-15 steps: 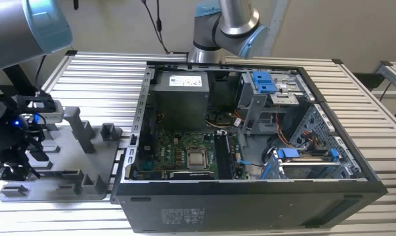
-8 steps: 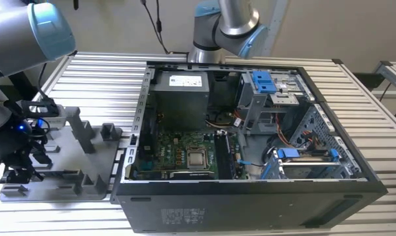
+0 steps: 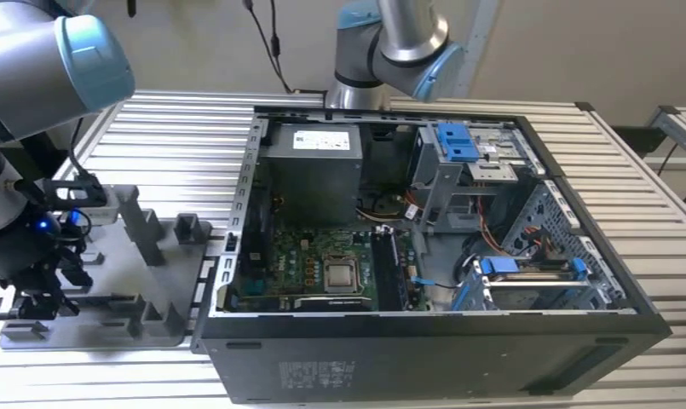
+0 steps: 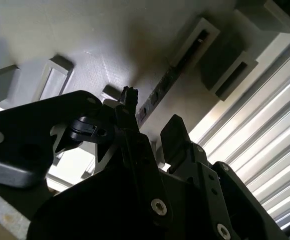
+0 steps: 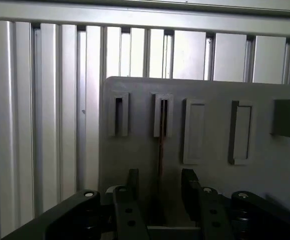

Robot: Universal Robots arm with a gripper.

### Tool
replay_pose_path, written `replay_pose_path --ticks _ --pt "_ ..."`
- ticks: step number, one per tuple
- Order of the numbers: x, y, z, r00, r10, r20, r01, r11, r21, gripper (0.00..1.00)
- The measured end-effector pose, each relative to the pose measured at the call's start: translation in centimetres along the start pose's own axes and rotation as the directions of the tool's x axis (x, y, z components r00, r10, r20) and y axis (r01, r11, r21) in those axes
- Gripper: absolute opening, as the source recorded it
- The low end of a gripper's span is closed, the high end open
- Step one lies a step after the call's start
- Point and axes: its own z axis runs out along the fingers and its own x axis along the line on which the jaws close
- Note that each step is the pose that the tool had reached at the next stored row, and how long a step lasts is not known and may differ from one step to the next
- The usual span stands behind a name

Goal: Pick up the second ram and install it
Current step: 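Pick up the second ram and move it above second insertion slot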

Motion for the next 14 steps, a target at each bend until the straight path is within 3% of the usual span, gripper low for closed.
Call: replay_pose_path --ticks 8,14 --pt "0.03 0.00 0.52 1.0000 0.000 0.0000 0.000 1.0000 0.0002 0.48" --pt "0.03 -0.01 0.55 1.0000 0.000 0.0001 0.000 1.0000 0.0004 0.48"
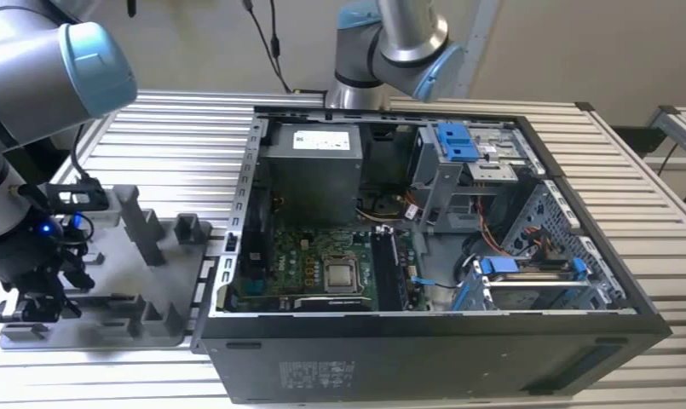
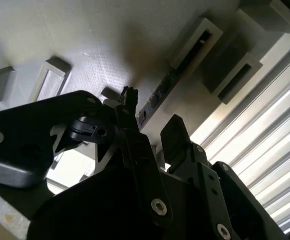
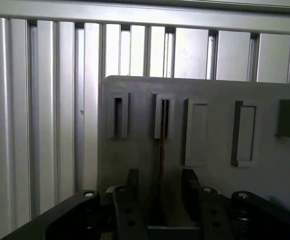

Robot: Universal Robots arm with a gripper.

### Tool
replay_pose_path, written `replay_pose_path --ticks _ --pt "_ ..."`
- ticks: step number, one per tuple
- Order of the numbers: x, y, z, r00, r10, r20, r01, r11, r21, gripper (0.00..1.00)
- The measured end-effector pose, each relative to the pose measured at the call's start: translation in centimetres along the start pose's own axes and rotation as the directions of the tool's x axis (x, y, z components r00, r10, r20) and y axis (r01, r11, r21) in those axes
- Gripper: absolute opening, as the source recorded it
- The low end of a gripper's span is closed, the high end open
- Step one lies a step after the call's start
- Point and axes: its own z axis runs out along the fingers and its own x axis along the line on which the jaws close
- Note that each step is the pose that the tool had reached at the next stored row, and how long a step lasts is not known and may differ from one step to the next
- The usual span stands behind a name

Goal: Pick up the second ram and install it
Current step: 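Pick up the second ram and move it above second insertion slot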

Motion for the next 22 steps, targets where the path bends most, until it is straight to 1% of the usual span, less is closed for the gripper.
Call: replay_pose_path --ticks 4,5,6,7,9,10,11,14,15,16,17,22 --pt "0.00 0.00 0.00 1.0000 0.000 0.0000 0.000 1.0000 0.0001 0.48" --pt "0.00 0.00 0.00 1.0000 0.000 0.0000 0.000 1.0000 0.0001 0.46" --pt "0.00 0.00 0.00 1.0000 0.000 0.0000 0.000 1.0000 0.0001 0.39" --pt "0.00 0.00 0.00 1.0000 0.000 0.0000 0.000 1.0000 0.0001 0.39" --pt "0.00 0.00 0.00 1.0000 0.000 0.0000 0.000 1.0000 0.0002 0.27" --pt "0.00 0.00 0.00 1.0000 0.000 0.0000 0.000 1.0000 0.0002 0.27" --pt "0.00 0.00 0.00 1.0000 0.000 0.0000 0.000 1.0000 0.0002 0.20" --pt "0.00 0.00 0.00 1.0000 0.000 0.0000 0.000 1.0000 0.0003 0.20" --pt "0.00 0.00 0.00 1.0000 0.000 -0.0002 0.000 1.0000 0.0003 0.18" --pt "0.00 0.00 0.00 1.0000 0.000 -0.0001 0.000 1.0000 0.0003 0.18" --pt "0.00 0.00 0.00 1.0000 0.000 -0.0001 0.000 1.0000 0.0003 0.14" --pt "0.00 0.00 0.00 1.0000 0.000 0.0000 0.000 1.0000 0.0003 0.14"
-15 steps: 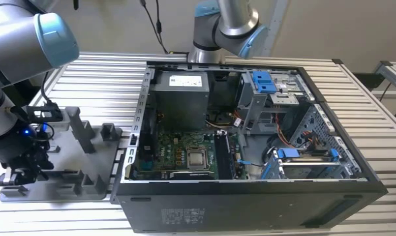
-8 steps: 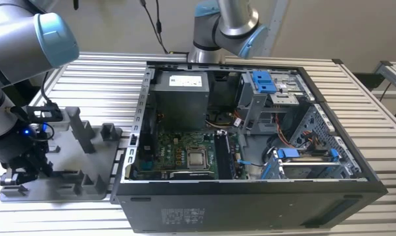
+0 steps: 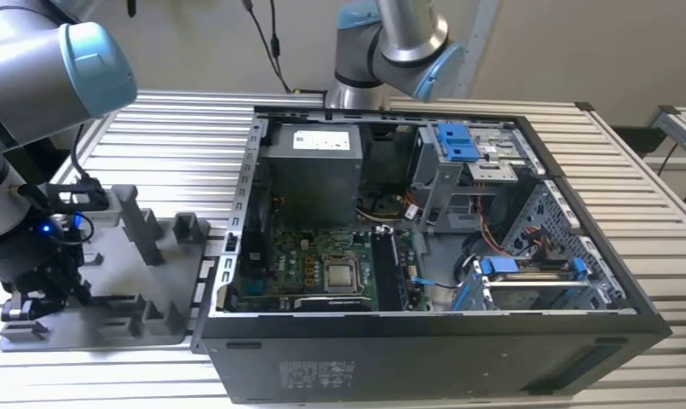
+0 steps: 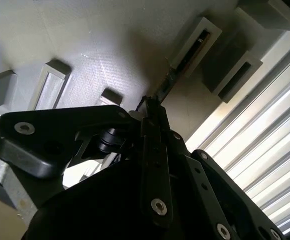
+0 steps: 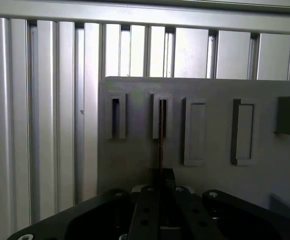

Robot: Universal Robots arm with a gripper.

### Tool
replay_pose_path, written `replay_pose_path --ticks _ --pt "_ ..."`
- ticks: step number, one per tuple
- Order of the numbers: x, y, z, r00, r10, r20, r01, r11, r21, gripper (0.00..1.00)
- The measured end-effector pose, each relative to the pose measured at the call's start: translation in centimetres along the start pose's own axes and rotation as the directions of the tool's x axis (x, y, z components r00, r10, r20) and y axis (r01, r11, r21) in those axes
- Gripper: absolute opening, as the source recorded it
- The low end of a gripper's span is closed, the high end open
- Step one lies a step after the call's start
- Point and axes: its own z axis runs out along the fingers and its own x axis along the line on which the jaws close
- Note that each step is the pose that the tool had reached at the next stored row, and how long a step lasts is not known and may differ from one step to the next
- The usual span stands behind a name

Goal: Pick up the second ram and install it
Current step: 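Pick up the second ram and move it above second insertion slot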

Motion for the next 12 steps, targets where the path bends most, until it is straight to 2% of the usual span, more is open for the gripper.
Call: replay_pose_path --ticks 12 --pt "-0.01 0.01 -0.19 1.0000 0.000 0.0000 0.000 1.0000 -0.0012 0.14"
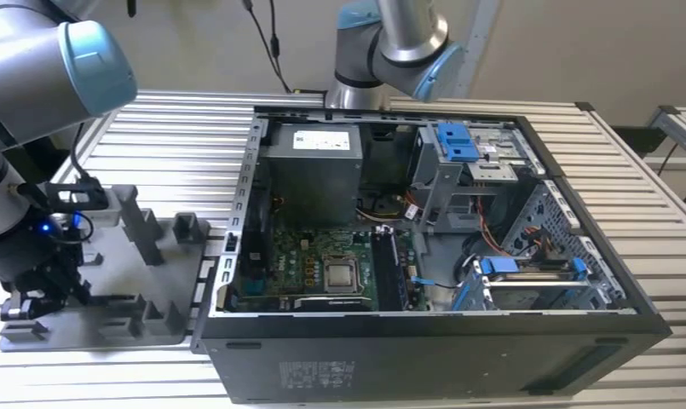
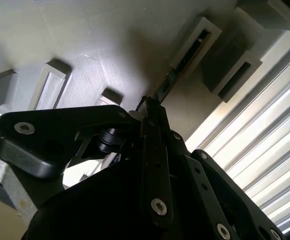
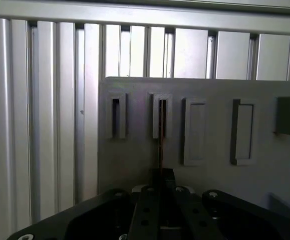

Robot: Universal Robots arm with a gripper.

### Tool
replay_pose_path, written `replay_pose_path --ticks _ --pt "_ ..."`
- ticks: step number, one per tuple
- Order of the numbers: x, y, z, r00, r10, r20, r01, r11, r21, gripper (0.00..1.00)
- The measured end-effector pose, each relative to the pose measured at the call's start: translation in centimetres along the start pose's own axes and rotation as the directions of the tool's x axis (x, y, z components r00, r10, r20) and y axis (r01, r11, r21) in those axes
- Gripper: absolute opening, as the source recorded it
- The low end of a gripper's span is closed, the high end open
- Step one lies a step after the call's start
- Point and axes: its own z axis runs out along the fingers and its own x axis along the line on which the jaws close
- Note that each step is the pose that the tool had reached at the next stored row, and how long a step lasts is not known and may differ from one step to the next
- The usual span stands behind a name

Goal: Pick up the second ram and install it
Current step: 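Pick up the second ram and move it above second insertion slot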

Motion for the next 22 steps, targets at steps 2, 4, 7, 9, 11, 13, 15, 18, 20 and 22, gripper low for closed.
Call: replay_pose_path --ticks 2,4,7,9,11,13,15,18,20,22 --pt "-0.01 0.00 -0.19 1.0000 0.000 0.0000 0.000 1.0000 0.0000 0.14" --pt "-0.02 0.00 -0.43 1.0000 0.000 0.0000 0.000 1.0000 0.0000 0.14" --pt "-0.05 0.00 -0.77 1.0000 0.000 0.0000 0.000 1.0000 0.0000 0.14" --pt "-0.06 0.01 -0.98 1.0000 0.000 0.0000 0.000 1.0000 0.0000 0.14" --pt "-0.08 0.01 -1.19 1.0000 0.000 0.0000 0.000 1.0000 0.0001 0.14" --pt "-0.09 0.01 -1.41 1.0000 0.000 0.0000 0.000 1.0000 0.0000 0.14" --pt "-0.10 0.01 -1.63 1.0000 0.000 0.0000 0.000 1.0000 0.0000 0.14" --pt "-0.13 0.02 -1.99 1.0000 0.000 0.0000 0.000 1.0000 0.0000 0.14" --pt "-0.13 0.02 -2.15 1.0000 0.000 0.0000 0.000 1.0000 0.0001 0.14" --pt "-0.15 0.02 -2.29 1.0000 0.002 0.0000 -0.002 1.0000 0.0002 0.14"
